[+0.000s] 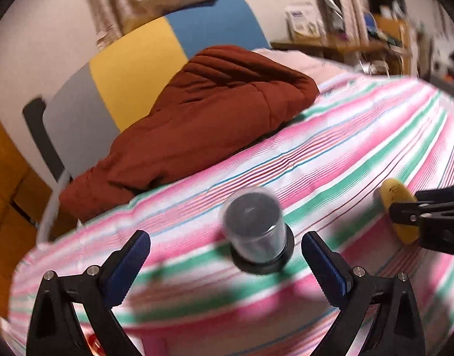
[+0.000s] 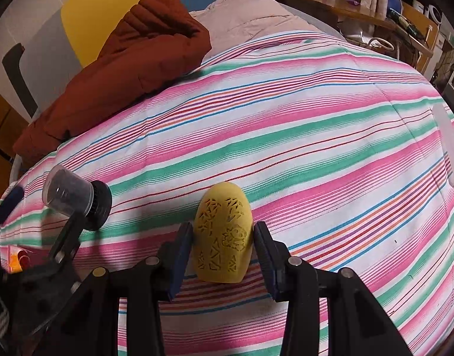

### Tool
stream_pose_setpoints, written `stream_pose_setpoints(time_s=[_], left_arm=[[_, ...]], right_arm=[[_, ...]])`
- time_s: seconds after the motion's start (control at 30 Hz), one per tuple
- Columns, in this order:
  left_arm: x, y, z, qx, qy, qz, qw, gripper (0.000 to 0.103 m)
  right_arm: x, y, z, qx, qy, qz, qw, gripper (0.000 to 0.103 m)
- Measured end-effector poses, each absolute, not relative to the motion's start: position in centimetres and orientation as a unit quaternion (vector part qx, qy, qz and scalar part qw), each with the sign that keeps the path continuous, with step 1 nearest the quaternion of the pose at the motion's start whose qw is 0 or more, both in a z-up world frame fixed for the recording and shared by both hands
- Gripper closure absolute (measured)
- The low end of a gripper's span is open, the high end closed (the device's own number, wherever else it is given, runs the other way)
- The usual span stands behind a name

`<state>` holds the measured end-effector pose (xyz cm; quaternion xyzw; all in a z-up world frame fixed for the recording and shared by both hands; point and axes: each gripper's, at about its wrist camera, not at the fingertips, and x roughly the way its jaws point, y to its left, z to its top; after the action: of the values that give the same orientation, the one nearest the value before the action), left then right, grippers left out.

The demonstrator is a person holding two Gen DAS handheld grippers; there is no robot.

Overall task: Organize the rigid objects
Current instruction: 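Move the left tool to the clear-lidded black cylinder container while the right tool holds the egg, then close the left tool around the clear-lidded cylinder container, then carry the container into the tray and release it while the right tool holds the egg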

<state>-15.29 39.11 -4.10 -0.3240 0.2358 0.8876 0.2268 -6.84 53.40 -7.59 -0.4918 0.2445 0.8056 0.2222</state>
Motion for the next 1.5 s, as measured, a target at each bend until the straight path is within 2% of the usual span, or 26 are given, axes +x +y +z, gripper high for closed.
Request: stream_pose_setpoints(time_s=[0.17, 0.43, 0.5, 0.67, 1.03, 1.5], left_arm=[[-15.9, 37.7, -4.3, -0.359, 0.161, 0.892, 0.223, 0.000], [-16.1, 39.4, -3.5, -0.344, 0.124, 0.899, 0.243, 0.000], [-16.4, 40.0, -3.5, -0.343, 0.125, 0.899, 0.241, 0.003], [-16.5, 40.9, -4.0, -0.339, 0.139, 0.898, 0.243, 0.025], [-16.6, 40.2, -5.8, -0.339, 0.127, 0.904, 0.226, 0.059], [-12.5, 37.5, -5.7, -0.319, 0.103, 0.916, 0.220, 0.059]], right_arm=[[-6.8, 53.3, -7.5, -0.490, 0.243, 0.807, 0.224, 0.060], [-6.9, 53.5, -7.7, -0.489, 0.241, 0.808, 0.224, 0.060], [-6.9, 53.8, -7.8, -0.488, 0.247, 0.807, 0.223, 0.060], [-6.8, 53.8, -7.7, -0.488, 0.244, 0.808, 0.224, 0.060], [-6.9, 53.7, -7.7, -0.485, 0.247, 0.808, 0.227, 0.060], [-6.8, 53.2, -7.8, -0.483, 0.243, 0.810, 0.228, 0.060]])
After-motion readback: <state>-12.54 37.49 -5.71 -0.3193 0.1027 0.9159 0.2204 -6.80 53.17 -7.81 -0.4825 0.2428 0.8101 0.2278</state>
